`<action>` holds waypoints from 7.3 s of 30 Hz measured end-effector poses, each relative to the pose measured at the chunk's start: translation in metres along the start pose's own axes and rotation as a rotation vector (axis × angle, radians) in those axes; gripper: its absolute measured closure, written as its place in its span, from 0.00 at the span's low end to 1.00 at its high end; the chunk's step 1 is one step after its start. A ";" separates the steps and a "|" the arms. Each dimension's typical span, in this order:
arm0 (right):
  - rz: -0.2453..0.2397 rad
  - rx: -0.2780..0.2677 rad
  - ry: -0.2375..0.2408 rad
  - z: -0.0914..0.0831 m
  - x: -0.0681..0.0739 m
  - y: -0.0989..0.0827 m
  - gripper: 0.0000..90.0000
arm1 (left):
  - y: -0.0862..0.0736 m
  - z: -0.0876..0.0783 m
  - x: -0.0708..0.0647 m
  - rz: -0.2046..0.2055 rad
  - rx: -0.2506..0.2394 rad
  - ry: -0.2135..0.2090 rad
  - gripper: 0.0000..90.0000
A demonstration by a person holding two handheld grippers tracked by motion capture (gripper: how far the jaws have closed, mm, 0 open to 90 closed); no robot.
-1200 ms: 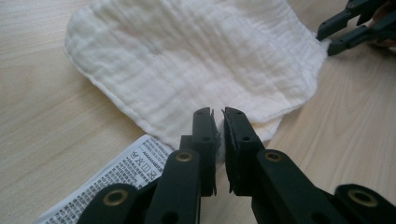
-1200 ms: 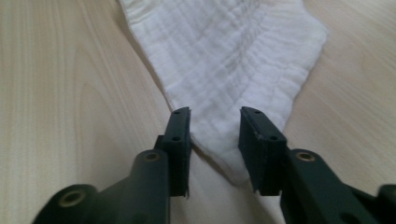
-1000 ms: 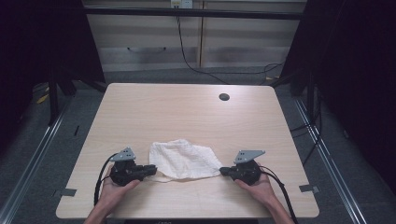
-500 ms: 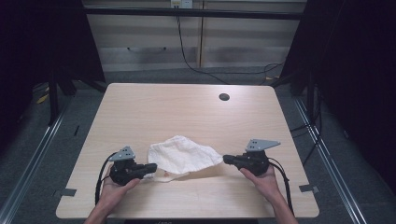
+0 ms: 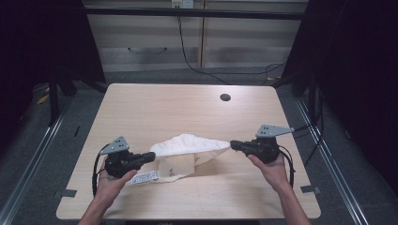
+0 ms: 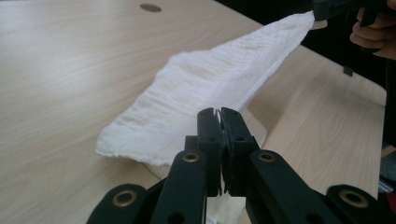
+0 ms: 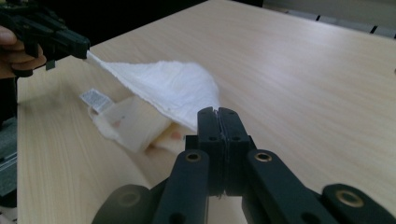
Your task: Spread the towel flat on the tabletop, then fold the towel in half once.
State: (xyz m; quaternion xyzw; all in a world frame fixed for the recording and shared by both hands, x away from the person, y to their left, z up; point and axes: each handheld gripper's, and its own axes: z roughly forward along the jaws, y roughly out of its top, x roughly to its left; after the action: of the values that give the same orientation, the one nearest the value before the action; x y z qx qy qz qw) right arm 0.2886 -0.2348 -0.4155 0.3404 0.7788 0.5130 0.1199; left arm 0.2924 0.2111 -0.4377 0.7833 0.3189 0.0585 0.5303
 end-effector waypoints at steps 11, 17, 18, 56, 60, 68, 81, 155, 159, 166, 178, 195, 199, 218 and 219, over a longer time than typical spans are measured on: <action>-0.044 -0.055 -0.016 -0.022 0.007 0.042 0.99 | 0.047 -0.022 -0.009 0.060 -0.078 0.019 0.98; -0.060 -0.087 -0.018 -0.034 0.010 0.058 0.99 | 0.067 -0.031 -0.013 0.085 -0.113 0.025 0.98; -0.062 -0.094 -0.021 -0.036 0.011 0.061 0.99 | 0.070 -0.032 -0.014 0.088 -0.118 0.028 0.98; -0.140 -0.130 -0.055 -0.089 0.056 0.069 0.99 | 0.082 -0.038 -0.033 0.110 -0.105 -0.004 0.98; -0.062 -0.076 -0.069 -0.062 0.022 0.050 1.00 | 0.067 -0.006 -0.011 0.051 -0.035 0.023 0.98; 0.026 0.003 -0.092 -0.023 -0.015 0.024 0.99 | 0.050 0.028 0.009 -0.015 0.037 0.053 0.98; 0.107 0.092 -0.115 0.025 -0.050 0.011 0.99 | 0.037 0.066 0.045 -0.094 0.113 0.097 0.96; 0.100 0.308 0.025 0.038 0.002 -0.080 0.78 | -0.054 0.041 -0.003 0.004 0.294 0.011 0.77; 0.097 0.309 0.029 0.039 0.004 -0.079 0.74 | -0.055 0.039 -0.001 -0.041 0.288 -0.011 0.76; 0.115 0.261 -0.008 0.035 -0.006 -0.072 0.68 | -0.051 0.041 -0.001 -0.037 0.269 0.004 0.71; 0.117 0.239 -0.056 0.038 -0.028 -0.062 0.68 | -0.051 0.050 0.002 -0.025 0.266 -0.001 0.69; 0.111 0.250 -0.138 0.055 -0.069 -0.029 0.64 | -0.055 0.045 -0.001 -0.014 0.262 -0.008 0.67; 0.110 0.295 -0.163 0.067 -0.082 -0.021 0.65 | -0.056 0.043 -0.001 -0.022 0.259 -0.011 0.67; 0.130 0.327 -0.177 0.094 -0.096 -0.022 0.74 | -0.057 0.043 0.000 -0.018 0.255 -0.019 0.67; 0.126 0.343 -0.180 0.096 -0.096 -0.023 0.74 | -0.057 0.043 0.001 -0.020 0.255 -0.020 0.67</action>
State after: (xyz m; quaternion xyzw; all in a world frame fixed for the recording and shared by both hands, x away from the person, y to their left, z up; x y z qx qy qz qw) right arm 0.4015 -0.2339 -0.4941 0.4484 0.8181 0.3467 0.0971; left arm 0.2864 0.1907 -0.5052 0.8417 0.3263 0.0042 0.4302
